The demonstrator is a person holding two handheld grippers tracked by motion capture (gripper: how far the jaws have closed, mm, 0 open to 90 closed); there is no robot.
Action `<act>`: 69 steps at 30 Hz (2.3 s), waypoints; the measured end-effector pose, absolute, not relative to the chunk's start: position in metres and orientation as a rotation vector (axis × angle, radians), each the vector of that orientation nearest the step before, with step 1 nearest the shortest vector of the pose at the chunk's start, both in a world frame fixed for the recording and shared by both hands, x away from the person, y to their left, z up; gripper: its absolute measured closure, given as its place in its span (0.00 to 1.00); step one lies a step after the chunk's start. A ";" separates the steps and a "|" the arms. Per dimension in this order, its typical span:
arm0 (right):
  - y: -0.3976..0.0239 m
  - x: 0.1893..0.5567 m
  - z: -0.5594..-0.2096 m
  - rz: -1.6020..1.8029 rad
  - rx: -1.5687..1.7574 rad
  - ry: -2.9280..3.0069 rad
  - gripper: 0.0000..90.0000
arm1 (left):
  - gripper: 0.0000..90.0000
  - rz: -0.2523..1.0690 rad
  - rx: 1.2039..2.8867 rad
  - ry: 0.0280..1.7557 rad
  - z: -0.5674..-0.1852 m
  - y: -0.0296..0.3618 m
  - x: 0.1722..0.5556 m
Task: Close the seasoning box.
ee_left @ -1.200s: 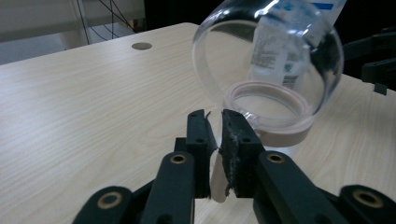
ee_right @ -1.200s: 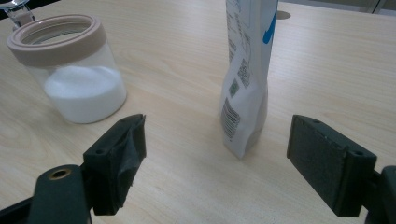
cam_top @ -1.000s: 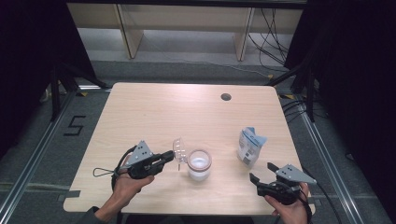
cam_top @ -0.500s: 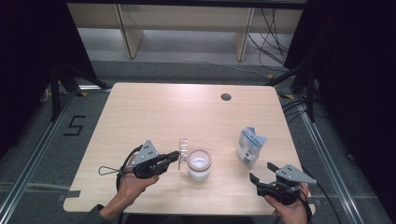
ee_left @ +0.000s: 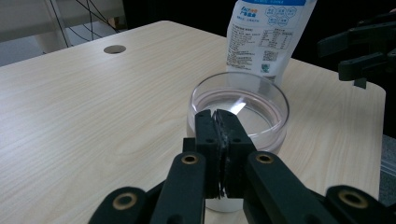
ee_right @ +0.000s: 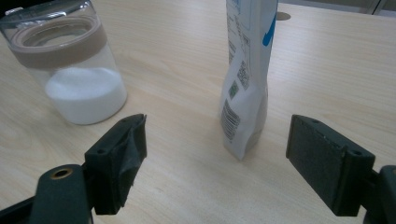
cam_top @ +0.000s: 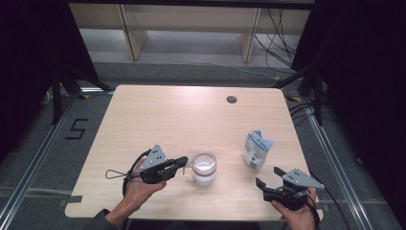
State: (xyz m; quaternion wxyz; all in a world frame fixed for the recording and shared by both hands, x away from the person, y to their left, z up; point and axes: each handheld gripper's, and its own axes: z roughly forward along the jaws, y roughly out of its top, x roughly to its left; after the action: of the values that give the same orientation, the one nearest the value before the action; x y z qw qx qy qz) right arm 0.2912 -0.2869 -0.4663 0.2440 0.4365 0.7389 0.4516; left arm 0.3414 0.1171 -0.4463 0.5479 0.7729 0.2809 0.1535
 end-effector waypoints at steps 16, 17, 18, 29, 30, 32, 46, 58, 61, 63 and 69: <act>-0.285 0.293 -0.467 1.249 1.189 2.021 0.24 | 0.60 0.321 1.810 0.707 -0.444 0.130 0.336; -0.286 0.293 -0.466 1.239 1.188 2.035 0.24 | 0.58 0.326 1.812 0.716 -0.444 0.132 0.334; -0.286 0.293 -0.466 1.235 1.189 2.037 0.24 | 0.55 0.325 1.808 0.706 -0.444 0.133 0.335; -0.283 0.296 -0.467 1.234 1.182 2.046 0.23 | 0.32 0.352 1.822 0.776 -0.448 0.148 0.324; -0.283 0.296 -0.467 1.236 1.183 2.036 0.23 | 0.32 0.348 1.820 0.788 -0.449 0.148 0.323; -0.283 0.295 -0.467 1.236 1.187 2.034 0.23 | 0.30 0.349 1.839 0.795 -0.451 0.151 0.322; -0.284 0.289 -0.470 1.241 1.208 2.049 0.19 | 0.25 0.327 1.887 0.826 -0.472 0.162 0.310; -0.282 0.283 -0.475 1.233 1.195 2.119 0.18 | 0.20 0.299 1.922 0.821 -0.482 0.163 0.302; -0.282 0.283 -0.477 1.219 1.190 2.151 0.18 | 0.18 0.289 1.923 0.829 -0.486 0.163 0.300; -0.282 0.282 -0.478 1.212 1.202 2.164 0.18 | 0.17 0.297 1.930 0.826 -0.487 0.164 0.299; -0.282 0.280 -0.481 1.200 1.202 2.192 0.18 | 0.17 0.285 1.937 0.857 -0.494 0.166 0.295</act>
State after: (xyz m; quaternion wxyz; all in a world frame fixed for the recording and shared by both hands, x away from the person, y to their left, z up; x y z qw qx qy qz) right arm 0.2799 -0.2820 -0.4806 0.1833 0.4260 0.7771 0.4255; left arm 0.2950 0.1664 -0.4938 0.4813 0.7944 0.3516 0.1167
